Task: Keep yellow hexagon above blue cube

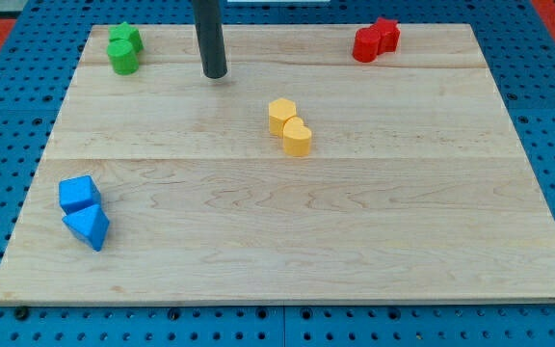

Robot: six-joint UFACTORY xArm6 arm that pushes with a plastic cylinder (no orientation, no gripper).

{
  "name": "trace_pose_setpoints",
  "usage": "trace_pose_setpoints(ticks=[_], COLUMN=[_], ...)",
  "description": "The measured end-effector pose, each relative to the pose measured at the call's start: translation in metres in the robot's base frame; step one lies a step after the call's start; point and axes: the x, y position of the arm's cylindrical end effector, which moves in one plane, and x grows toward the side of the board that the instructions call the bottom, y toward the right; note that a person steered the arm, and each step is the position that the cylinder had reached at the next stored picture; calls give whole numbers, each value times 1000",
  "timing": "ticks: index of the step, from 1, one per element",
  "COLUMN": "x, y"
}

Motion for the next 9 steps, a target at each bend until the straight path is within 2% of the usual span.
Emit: trace_pose_setpoints(ticks=[1,2,3,4,6,8,9], x=[0,2,53,88,112,111,98], y=[0,40,110,118,108,76,58])
